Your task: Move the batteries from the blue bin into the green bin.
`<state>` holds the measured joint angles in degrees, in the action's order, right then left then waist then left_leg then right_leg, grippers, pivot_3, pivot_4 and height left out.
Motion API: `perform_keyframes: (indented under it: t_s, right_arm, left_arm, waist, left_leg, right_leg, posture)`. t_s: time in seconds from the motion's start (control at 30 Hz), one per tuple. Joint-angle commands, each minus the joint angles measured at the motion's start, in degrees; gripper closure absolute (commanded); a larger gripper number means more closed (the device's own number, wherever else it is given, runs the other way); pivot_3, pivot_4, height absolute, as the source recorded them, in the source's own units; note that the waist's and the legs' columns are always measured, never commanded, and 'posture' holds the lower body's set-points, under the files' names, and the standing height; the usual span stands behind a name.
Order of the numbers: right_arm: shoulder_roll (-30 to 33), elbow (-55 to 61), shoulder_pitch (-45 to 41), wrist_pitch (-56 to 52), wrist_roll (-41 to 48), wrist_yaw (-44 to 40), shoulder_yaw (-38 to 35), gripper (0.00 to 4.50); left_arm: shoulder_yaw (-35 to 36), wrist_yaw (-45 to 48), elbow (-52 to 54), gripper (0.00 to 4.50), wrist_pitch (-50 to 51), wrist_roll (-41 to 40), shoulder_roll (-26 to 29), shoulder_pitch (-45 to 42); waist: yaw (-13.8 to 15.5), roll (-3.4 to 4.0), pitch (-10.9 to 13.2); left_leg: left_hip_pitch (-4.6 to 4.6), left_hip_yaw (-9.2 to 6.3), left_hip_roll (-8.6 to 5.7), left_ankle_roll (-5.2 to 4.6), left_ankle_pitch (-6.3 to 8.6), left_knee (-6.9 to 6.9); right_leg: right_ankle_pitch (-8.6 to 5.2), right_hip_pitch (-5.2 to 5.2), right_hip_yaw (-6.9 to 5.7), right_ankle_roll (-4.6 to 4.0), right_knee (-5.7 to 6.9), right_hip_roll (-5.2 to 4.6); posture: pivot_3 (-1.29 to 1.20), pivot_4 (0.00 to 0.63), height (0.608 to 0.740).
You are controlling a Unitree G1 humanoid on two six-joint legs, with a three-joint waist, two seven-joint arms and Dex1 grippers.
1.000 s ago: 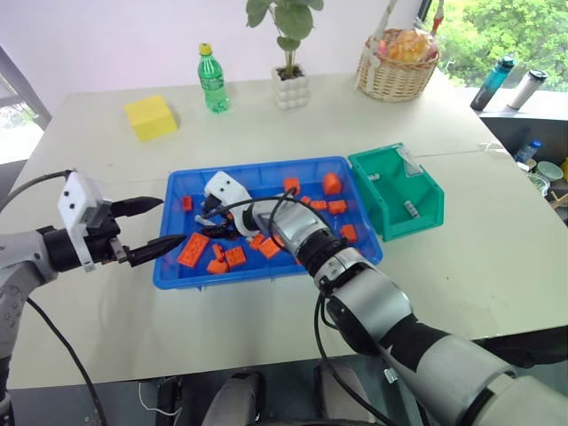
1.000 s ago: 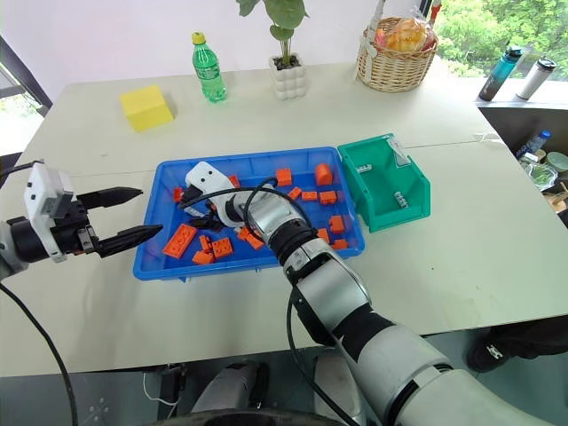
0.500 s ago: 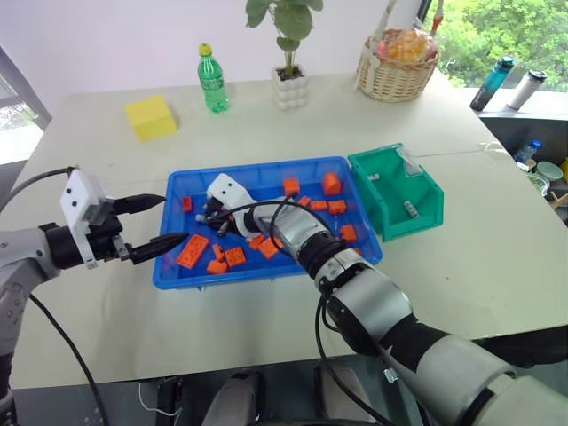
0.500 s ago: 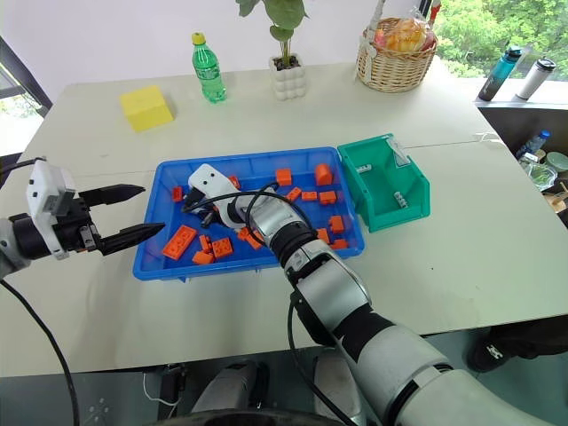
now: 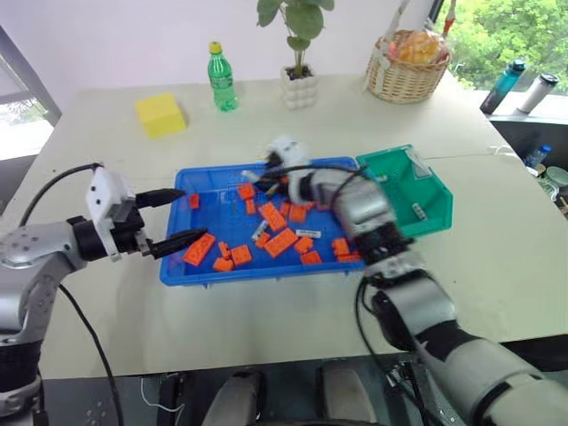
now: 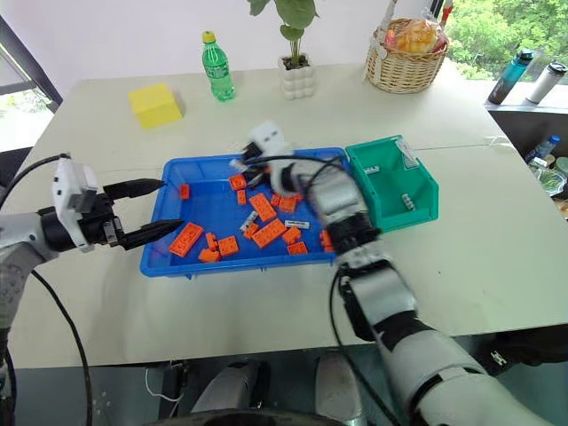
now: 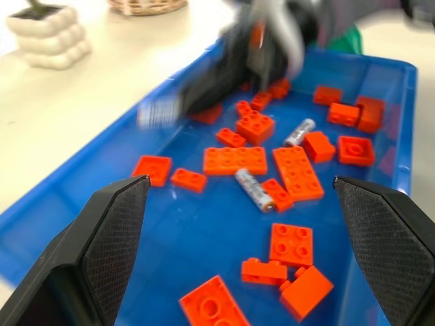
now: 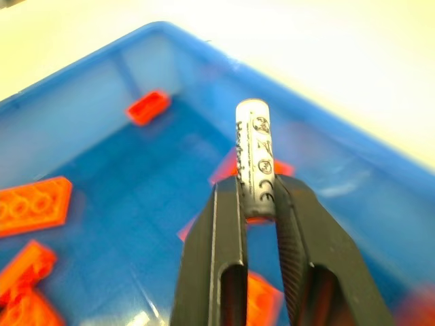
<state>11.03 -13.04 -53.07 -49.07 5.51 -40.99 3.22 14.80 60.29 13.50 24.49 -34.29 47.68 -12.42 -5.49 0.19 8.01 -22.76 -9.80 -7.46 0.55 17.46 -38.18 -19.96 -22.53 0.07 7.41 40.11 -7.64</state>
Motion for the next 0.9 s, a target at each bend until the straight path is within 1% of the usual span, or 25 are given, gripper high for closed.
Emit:
perform_keyframes:
  t_s: [0.03, 0.1, 0.2, 0.23, 0.33, 0.37, 0.47, 0.6, 0.67, 0.73, 0.77, 0.83, 0.9]
  right_arm:
    - [5.5, 17.8, 2.5, -12.6, 6.0, 0.1, -5.7, 4.43]
    - [10.5, 23.4, 4.6, -17.0, 7.4, 0.9, -9.4, 4.43]
    - [16.4, 27.4, 6.5, -21.6, 8.7, 3.1, -15.3, 4.43]
    - [19.1, 27.9, 8.2, -22.0, 8.5, 3.5, -17.1, 4.43]
    - [24.1, 27.8, 12.5, -21.7, 8.4, 4.7, -20.0, 4.43]
    - [25.1, 27.6, 13.6, -21.4, 8.5, 5.0, -20.4, 4.43]
    - [28.1, 26.6, 20.5, -19.1, 8.1, 5.7, -22.3, 4.43]
    - [28.5, 24.6, 24.1, -15.9, 8.7, 6.4, -22.1, 4.43]
    - [29.3, 22.3, 24.9, -12.4, 7.6, 6.9, -20.8, 3.41]
    - [30.6, 20.0, 25.0, -8.7, 6.8, 6.8, -19.3, 2.58]
    - [31.2, 19.2, 24.6, -6.9, 6.6, 6.4, -18.7, 2.05]
    - [33.2, 18.8, 23.2, -1.6, 7.3, 2.8, -16.7, 2.05]
    - [34.2, 18.6, 19.8, 0.2, 9.6, -1.0, -15.1, 2.05]
  left_arm:
    - [-1.2, 2.7, -1.2, 0.00, -1.8, -0.3, 0.0, -3.4]
    - [-2.6, 4.7, -3.0, 0.00, -2.0, -0.4, -0.1, -5.8]
    - [-4.3, 8.7, -6.9, 0.00, -4.1, 0.7, 0.3, -8.3]
    - [-4.7, 10.3, -8.7, 0.00, -5.3, 1.1, 0.5, -9.2]
    - [-5.4, 13.0, -12.2, 0.00, -7.6, 2.0, 0.3, -11.0]
    - [-5.5, 13.5, -12.9, 0.00, -7.9, 2.2, 0.2, -11.5]
    - [-6.4, 15.0, -14.5, 0.00, -9.9, 2.7, -0.7, -13.4]
    - [-7.3, 16.6, -14.1, 0.00, -10.4, 2.4, -1.3, -14.0]
    - [-7.6, 17.4, -13.6, 0.00, -10.7, 2.5, -1.3, -13.9]
    - [-7.7, 18.1, -13.1, 0.00, -11.2, 2.6, -1.1, -13.5]
    - [-7.7, 18.3, -12.9, 0.00, -11.0, 2.5, -0.8, -13.4]
    - [-7.2, 18.5, -12.4, 0.00, -10.0, 1.8, -0.3, -13.5]
    - [-6.8, 18.3, -12.0, 0.00, -9.4, 1.4, -0.2, -13.6]
  waist:
    - [0.1, 0.00, 0.0]
    - [0.1, -0.01, 0.0]
    - [0.3, -0.01, 0.0]
    - [0.6, -0.01, 0.0]
    - [1.4, -0.02, 0.0]
    - [1.5, -0.02, 0.0]
    - [1.7, -0.03, 0.0]
    - [1.7, -0.03, 0.0]
    - [1.5, -0.03, 0.0]
    - [1.5, -0.03, 0.0]
    - [1.5, -0.03, 0.0]
    - [1.6, -0.03, 0.0]
    - [1.6, -0.03, 0.0]
  left_leg:
    - [-0.07, 0.01, 0.00, 0.00, 0.00, 0.02]
    - [-0.14, 0.07, 0.02, 0.00, 0.00, 0.00]
    - [-0.19, 0.10, 0.00, -0.01, 0.00, -0.03]
    - [-0.19, 0.14, 0.00, -0.01, 0.00, -0.02]
    - [-0.20, 0.24, 0.01, -0.02, 0.00, -0.02]
    - [-0.20, 0.30, 0.03, -0.02, 0.00, -0.02]
    - [-0.24, 0.31, 0.03, -0.02, 0.00, -0.08]
    - [-0.30, 0.35, 0.01, -0.03, 0.00, -0.15]
    - [-0.31, 0.38, 0.04, -0.03, 0.00, -0.15]
    - [-0.31, 0.41, 0.07, -0.03, 0.00, -0.14]
    - [-0.31, 0.40, 0.07, -0.03, 0.00, -0.14]
    - [-0.31, 0.41, 0.06, -0.03, 0.00, -0.15]
    - [-0.33, 0.41, 0.05, -0.03, 0.00, -0.16]
  right_leg:
    - [0.00, -0.03, 0.00, 0.00, -0.01, 0.00]
    - [0.00, -0.04, 0.00, 0.00, -0.03, 0.00]
    - [0.00, -0.05, -0.01, 0.00, -0.06, -0.02]
    - [0.00, -0.05, -0.01, 0.00, -0.09, -0.03]
    - [0.00, -0.08, -0.01, 0.00, -0.12, -0.03]
    - [0.00, -0.10, -0.02, 0.00, -0.14, -0.04]
    - [0.00, -0.09, -0.01, 0.00, -0.14, -0.04]
    - [0.00, -0.09, -0.01, 0.00, -0.14, -0.05]
    - [0.00, -0.12, -0.02, 0.00, -0.14, -0.04]
    - [0.00, -0.13, -0.02, 0.01, -0.14, -0.03]
    - [0.00, -0.13, -0.02, 0.00, -0.14, -0.02]
    - [0.00, -0.13, -0.03, 0.00, -0.14, -0.03]
    - [0.00, -0.13, -0.03, 0.01, -0.17, -0.04]
  posture:
    - [0.00, 0.150, 0.737]
    - [0.00, 0.150, 0.737]
    - [0.00, 0.150, 0.737]
    - [0.00, 0.150, 0.737]
    - [0.00, 0.150, 0.737]
    - [0.00, 0.150, 0.737]
    - [0.00, 0.150, 0.737]
    - [0.00, 0.150, 0.737]
    - [0.00, 0.150, 0.737]
    - [0.00, 0.150, 0.737]
    - [0.00, 0.150, 0.737]
    - [0.00, 0.150, 0.737]
    - [0.00, 0.150, 0.737]
